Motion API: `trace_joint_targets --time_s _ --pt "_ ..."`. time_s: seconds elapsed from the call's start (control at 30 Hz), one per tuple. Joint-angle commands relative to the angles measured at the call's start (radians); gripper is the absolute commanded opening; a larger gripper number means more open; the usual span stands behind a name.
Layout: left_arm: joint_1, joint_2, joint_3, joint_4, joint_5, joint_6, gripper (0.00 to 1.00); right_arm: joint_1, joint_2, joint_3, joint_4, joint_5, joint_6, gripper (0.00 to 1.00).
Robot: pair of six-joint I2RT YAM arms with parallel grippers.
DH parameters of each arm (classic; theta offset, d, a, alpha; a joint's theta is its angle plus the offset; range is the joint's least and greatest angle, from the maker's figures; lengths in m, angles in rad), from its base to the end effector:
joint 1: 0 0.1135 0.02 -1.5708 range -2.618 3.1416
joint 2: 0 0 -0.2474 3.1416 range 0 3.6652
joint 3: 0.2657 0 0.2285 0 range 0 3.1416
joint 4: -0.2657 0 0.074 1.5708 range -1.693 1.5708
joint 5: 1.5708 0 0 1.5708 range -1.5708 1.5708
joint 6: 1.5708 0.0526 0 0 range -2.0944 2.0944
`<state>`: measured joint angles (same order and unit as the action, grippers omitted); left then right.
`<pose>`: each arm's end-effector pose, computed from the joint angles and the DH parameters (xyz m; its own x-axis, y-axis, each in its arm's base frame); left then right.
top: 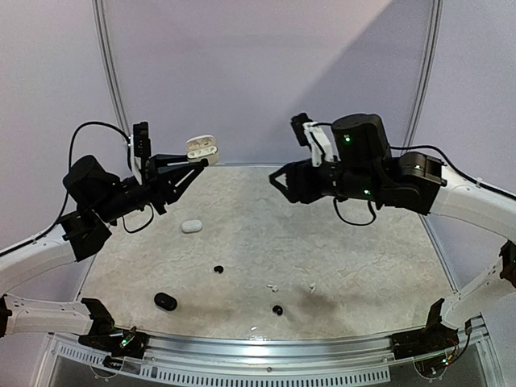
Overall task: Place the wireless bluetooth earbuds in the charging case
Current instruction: Pass from the right arm to the left, then pick up the right earbud from the center of the board.
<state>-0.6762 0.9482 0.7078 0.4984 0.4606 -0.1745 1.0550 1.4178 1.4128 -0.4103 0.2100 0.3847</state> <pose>0.1579 -0.1567 0.3512 0.0405 -0.2319 -0.9719 0.9168 0.3955 -0.0562 0.1663 0.2711 0.3663 -0.4684 -0.0820 -0.8797 -0.6267 0.7327 0.2654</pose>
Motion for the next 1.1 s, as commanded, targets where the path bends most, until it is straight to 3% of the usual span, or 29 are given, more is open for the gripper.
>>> trace_joint_targets --time_s 0.0,0.1,0.2,0.37,0.53,0.67,1.07 --pt "-0.005 -0.012 -0.061 -0.034 -0.089 0.135 0.00 -0.023 -0.008 -0.042 -0.551 0.304 0.503 0.59" --pt "-0.005 -0.015 -0.074 -0.034 -0.086 0.138 0.00 -0.023 0.054 -0.058 -0.682 0.222 0.655 0.59" --pt "-0.005 -0.018 -0.082 -0.035 -0.081 0.136 0.00 -0.024 0.119 -0.064 -0.690 0.122 0.713 0.59" --pt "-0.011 -0.034 -0.092 -0.039 -0.072 0.131 0.00 -0.044 0.269 -0.031 -0.692 0.012 0.721 0.59" --pt "-0.016 -0.048 -0.103 -0.044 -0.067 0.129 0.00 -0.070 0.382 -0.033 -0.628 -0.107 0.724 0.47" --pt "-0.018 -0.061 -0.106 -0.052 -0.065 0.130 0.00 -0.070 0.462 -0.039 -0.609 -0.145 0.714 0.44" --pt "-0.018 -0.063 -0.109 -0.053 -0.066 0.128 0.00 -0.069 0.548 -0.107 -0.513 -0.199 0.698 0.33"
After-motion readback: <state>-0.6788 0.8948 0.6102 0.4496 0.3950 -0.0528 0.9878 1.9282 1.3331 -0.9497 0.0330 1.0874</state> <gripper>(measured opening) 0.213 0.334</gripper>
